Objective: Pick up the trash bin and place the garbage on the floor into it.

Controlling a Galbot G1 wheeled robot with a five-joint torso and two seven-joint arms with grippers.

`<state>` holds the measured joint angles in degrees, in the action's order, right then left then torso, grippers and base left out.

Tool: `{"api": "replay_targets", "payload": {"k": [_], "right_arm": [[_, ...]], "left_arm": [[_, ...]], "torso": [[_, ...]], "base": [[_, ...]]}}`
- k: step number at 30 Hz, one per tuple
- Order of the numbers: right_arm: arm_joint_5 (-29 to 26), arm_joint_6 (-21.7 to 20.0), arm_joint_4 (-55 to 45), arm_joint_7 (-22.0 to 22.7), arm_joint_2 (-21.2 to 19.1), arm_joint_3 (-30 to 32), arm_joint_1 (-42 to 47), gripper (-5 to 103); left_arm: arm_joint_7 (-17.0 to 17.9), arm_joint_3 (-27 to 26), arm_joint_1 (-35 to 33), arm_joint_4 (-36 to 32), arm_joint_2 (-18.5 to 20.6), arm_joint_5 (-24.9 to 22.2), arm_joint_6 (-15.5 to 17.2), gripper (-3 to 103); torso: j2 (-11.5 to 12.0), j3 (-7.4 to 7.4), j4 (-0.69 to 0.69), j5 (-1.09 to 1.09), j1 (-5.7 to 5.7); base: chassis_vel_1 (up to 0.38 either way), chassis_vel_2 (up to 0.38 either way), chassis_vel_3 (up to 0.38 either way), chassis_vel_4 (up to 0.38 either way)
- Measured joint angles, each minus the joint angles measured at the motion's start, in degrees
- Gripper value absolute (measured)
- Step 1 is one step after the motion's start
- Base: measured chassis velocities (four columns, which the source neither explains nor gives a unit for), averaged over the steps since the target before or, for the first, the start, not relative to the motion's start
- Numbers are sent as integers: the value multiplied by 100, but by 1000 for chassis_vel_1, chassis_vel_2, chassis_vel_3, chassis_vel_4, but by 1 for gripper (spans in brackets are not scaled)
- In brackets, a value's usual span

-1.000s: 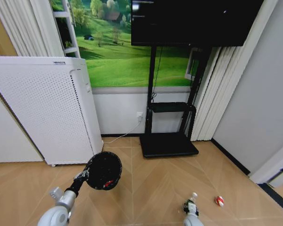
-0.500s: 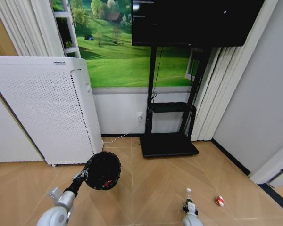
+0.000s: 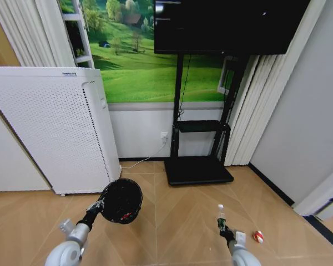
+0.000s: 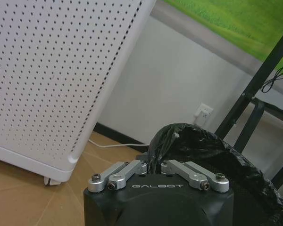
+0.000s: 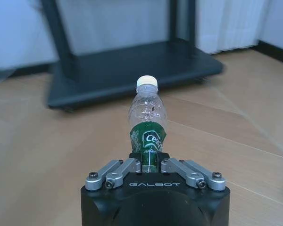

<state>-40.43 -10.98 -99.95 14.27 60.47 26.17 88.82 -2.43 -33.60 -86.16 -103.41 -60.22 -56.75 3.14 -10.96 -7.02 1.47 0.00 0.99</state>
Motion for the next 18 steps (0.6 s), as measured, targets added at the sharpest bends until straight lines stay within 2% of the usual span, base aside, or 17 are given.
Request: {"api": "replay_targets", "payload": {"k": [1,2,3,5,6,7,8,9,11,12,13,16,17,18], "right_arm": [[-58,40,-406,-485,-61,72,216,14],[-77,69,-583,-748,-115,62,286,14],[-77,69,-583,-748,-115,62,286,14],[85,349,-1050,-1753,-308,-83,386,14],[85,349,-1050,-1753,-308,-83,386,14],[164,429,-1205,-2069,-346,-95,438,14],[279,528,-1449,-2372,-390,-95,562,14],[444,726,-1630,-2501,-427,-114,684,14],[521,820,-1681,-2513,-433,-126,713,14],[740,1051,-1829,-2575,-458,-155,807,14],[740,1051,-1829,-2575,-458,-155,807,14],[882,1268,-2088,-2710,-495,-222,955,14],[882,1268,-2088,-2710,-495,-222,955,14],[914,1325,-2141,-2772,-503,-253,986,14]], "left_arm": [[15,119,92,160,82,-75,31,7],[1,158,111,236,104,-85,40,7],[1,158,111,236,104,-85,40,7],[-84,241,133,367,159,-93,51,7],[-84,241,133,367,159,-93,51,7],[-98,350,199,417,206,-117,68,7],[-127,573,343,521,294,-176,102,7],[-180,837,513,630,384,-219,131,7],[-210,963,596,675,425,-227,137,7],[-308,1325,832,789,538,-230,140,7],[-308,1325,832,789,538,-230,140,7],[-489,2162,1232,814,674,-362,258,7],[-489,2162,1232,814,674,-362,258,7],[-512,2403,1335,798,671,-374,262,7]], "torso": [[0,0,4,1,0],[0,0,6,-1,0],[0,0,6,-1,0],[0,0,-3,3,0],[0,0,-3,3,0],[0,0,-6,4,0],[0,0,-3,0,0],[0,-1,0,-3,0],[0,0,1,-2,0],[0,0,3,2,0],[0,0,3,2,0],[1,0,2,2,0],[1,0,2,2,0],[0,0,1,-1,0]], "base": [[0,0,0,0],[0,0,0,0],[0,0,0,0],[0,0,0,0],[0,0,0,0],[0,0,0,0],[0,0,0,0],[0,0,0,0],[0,0,0,0],[0,0,0,0],[0,0,0,0],[0,0,0,0],[0,0,0,0],[0,0,0,0]]}}
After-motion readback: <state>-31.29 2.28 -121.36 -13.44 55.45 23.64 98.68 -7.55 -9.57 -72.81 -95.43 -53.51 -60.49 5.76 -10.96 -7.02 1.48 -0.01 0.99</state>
